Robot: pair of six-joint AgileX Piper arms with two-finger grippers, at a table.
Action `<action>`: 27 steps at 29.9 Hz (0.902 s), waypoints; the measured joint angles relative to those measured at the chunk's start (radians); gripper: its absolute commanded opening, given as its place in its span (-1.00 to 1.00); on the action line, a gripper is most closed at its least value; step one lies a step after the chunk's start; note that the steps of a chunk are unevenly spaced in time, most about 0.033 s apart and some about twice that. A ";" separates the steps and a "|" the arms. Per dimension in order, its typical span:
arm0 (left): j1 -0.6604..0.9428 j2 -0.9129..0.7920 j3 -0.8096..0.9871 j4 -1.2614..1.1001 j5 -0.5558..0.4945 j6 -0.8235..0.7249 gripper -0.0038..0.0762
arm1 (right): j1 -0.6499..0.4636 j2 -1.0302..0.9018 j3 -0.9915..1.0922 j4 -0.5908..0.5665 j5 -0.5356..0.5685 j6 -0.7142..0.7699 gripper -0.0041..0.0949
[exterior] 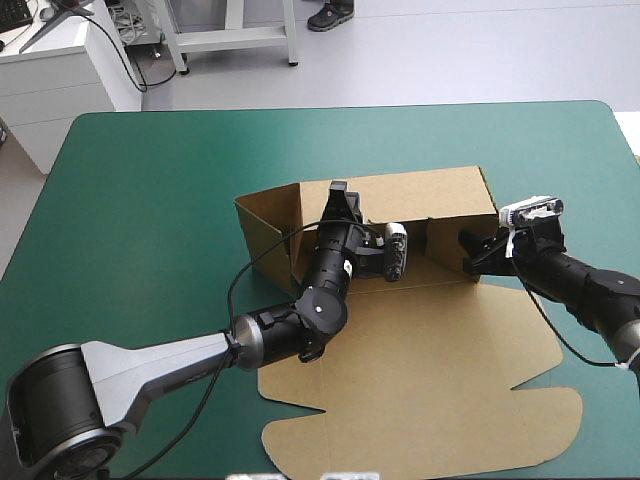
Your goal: Fold the box
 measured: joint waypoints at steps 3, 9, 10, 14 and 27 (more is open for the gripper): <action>0.000 0.000 0.000 0.000 0.000 0.000 -0.92 | 0.000 0.000 0.000 0.004 0.000 -0.004 -0.28; 0.000 0.000 0.000 0.000 -0.001 0.000 -0.92 | 0.000 0.000 0.000 0.042 -0.001 -0.069 -0.93; -0.001 0.000 0.000 0.001 -0.003 0.000 -0.92 | 0.000 0.000 0.000 0.048 -0.006 -0.084 -0.93; -0.005 0.000 0.000 0.001 0.000 0.000 -0.92 | 0.020 0.000 0.000 0.071 -0.033 -0.143 -0.93; -0.005 0.000 0.000 -0.005 0.006 0.000 -0.92 | 0.144 -0.011 -0.001 0.129 -0.241 -0.173 -0.93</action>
